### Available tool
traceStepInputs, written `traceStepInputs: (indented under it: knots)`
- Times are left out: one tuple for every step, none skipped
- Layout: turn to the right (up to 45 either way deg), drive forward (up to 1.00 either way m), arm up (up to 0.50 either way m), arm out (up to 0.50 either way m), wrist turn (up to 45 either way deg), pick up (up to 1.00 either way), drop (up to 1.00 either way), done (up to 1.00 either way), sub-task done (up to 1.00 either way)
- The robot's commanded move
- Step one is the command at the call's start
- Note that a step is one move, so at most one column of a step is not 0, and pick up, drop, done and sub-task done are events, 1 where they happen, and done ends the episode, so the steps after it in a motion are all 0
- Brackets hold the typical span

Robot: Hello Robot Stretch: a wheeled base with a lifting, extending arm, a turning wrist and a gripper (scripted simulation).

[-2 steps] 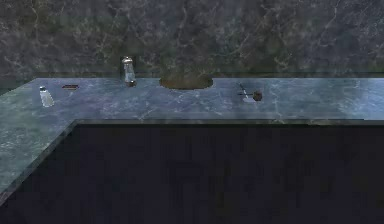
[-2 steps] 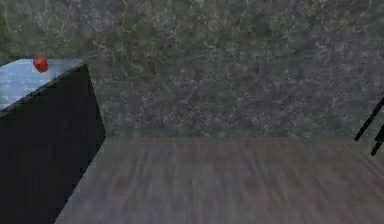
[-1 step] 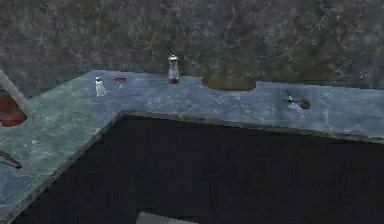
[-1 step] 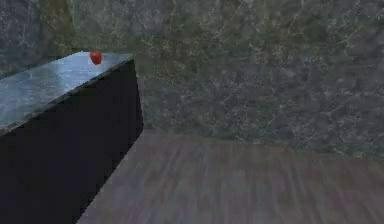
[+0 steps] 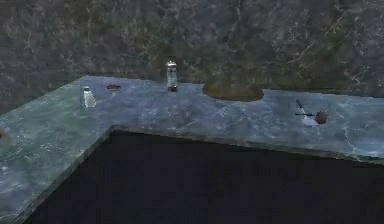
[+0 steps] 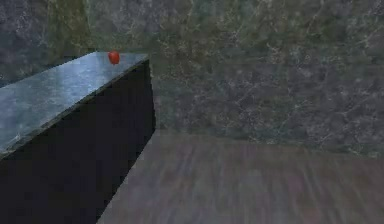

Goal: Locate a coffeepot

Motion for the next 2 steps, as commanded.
traceStepInputs:
  knots:
    - [-45.0,0.00,0.00,0.00,0.0,0.00,0.00,0.00,0.00]
    - [0.0,0.00,0.00,0.00,0.0,0.00,0.00,1.00,0.00]
